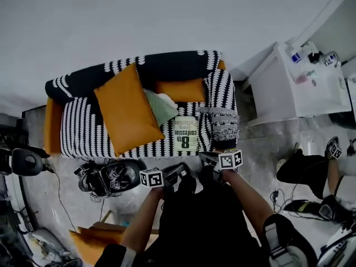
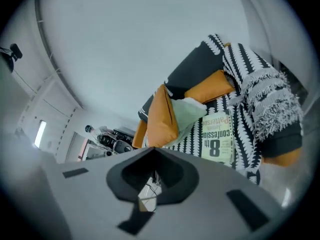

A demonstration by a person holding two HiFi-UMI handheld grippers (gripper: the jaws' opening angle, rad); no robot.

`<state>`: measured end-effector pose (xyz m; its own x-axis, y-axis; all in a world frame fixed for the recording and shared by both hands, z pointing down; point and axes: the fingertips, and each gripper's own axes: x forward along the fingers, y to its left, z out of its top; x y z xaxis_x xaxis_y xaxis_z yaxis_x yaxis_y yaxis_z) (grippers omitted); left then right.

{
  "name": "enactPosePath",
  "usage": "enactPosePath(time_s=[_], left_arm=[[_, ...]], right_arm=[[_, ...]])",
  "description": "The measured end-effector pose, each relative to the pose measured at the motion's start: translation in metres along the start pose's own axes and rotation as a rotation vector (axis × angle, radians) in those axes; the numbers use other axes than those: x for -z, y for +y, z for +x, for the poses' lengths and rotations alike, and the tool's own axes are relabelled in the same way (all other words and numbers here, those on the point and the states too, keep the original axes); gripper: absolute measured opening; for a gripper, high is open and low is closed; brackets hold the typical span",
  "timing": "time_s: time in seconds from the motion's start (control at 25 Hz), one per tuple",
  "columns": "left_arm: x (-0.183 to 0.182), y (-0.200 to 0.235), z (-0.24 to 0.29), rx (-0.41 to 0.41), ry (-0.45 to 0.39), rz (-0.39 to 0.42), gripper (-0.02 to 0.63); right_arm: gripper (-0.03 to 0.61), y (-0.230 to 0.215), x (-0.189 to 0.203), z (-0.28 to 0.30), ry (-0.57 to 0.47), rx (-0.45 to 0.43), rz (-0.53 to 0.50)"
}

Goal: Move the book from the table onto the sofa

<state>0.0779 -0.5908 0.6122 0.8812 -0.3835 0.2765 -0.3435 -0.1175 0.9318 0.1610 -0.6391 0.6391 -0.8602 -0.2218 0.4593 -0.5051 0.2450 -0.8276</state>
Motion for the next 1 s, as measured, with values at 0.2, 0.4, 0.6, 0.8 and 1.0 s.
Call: enactPosePath(time_s=[0.2,0.4,0.6,0.8,1.0], left_arm=[[-0.016,-0.044,-0.024,0.072,-0.084,0.062,0.011],[-0.019,-0.054,-0.039,0.094,-0.132,0.085,0.011],[-0.013,-0.057,-0.045,0.086,-0.104,0.114,0.011],[-0.016,-0.064,-0.040,0.092,-0.059,0.163,0.011],[-0.019,-0.065,-0.036,0.107,-0.043,0.166,0.011]], right_arm=[[0.009,0.036,0.000,-0.014,-0.034,-0.032,-0.060],[0.009,0.058,0.012,-0.020,-0.011,-0.059,-0.160],[0.008,0.071,0.019,-0.022,-0.039,-0.082,-0.179],[0.008,0.075,0.016,-0.021,-0.053,-0.083,-0.200],[0.008,0.076,0.013,-0.019,-0.059,-0.080,-0.206]])
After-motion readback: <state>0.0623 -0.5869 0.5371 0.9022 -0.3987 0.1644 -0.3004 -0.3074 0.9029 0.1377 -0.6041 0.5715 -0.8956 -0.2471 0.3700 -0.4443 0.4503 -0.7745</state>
